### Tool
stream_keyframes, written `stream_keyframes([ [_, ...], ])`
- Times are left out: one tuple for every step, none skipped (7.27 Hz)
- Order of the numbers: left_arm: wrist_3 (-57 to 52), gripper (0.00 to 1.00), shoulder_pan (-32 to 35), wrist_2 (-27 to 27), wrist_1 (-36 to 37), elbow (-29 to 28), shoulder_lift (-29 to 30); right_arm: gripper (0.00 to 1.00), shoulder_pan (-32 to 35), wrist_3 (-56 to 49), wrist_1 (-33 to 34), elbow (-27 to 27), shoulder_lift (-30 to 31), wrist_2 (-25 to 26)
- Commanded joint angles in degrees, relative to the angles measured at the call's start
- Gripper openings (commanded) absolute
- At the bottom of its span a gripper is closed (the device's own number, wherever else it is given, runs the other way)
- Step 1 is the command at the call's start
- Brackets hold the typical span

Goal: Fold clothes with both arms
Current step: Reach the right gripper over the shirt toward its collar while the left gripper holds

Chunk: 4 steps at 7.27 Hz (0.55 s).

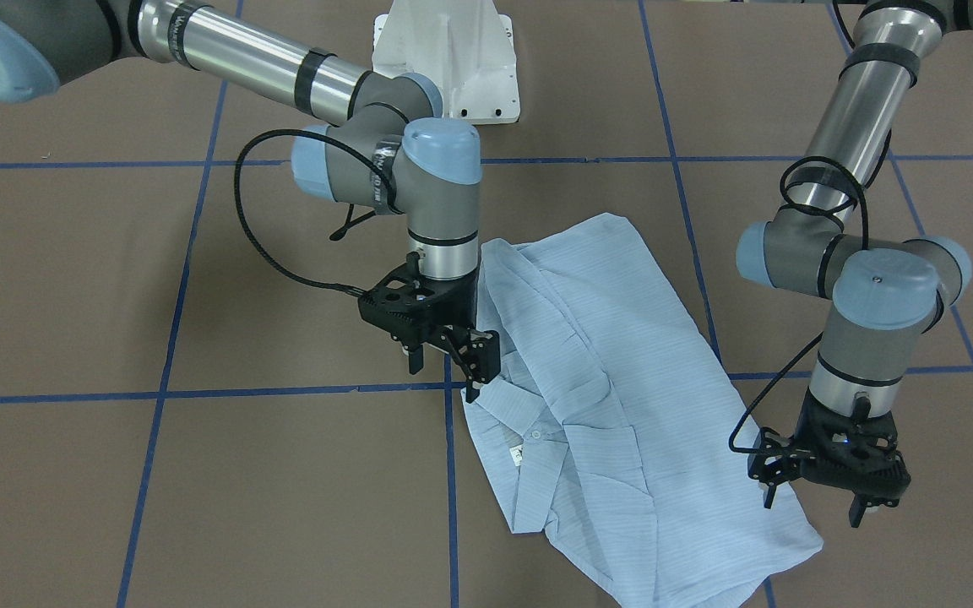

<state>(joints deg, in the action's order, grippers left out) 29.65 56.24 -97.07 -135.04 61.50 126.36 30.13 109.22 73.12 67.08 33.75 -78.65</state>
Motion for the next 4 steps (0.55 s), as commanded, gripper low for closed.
stream_keyframes([
  [0.32,1.0,0.01,-0.13,-0.05,0.37,-0.5,0.93,-2.35,3.8,-2.8,-7.11,-3.41,2.79],
  [0.32,1.0,0.01,-0.05,-0.05,0.46,-0.5,0.92,-2.61,3.81,-3.33,-8.79,-4.03,3.32],
  [0.32,1.0,0.01,-0.13,-0.05,0.46,-0.5,0.89,-2.7,3.81,-4.99,-10.29,-4.12,3.5],
  [0.32,1.0,0.01,-0.05,-0.05,0.81,-0.85,0.84,-2.7,3.81,-5.35,-10.83,-4.39,3.76],
])
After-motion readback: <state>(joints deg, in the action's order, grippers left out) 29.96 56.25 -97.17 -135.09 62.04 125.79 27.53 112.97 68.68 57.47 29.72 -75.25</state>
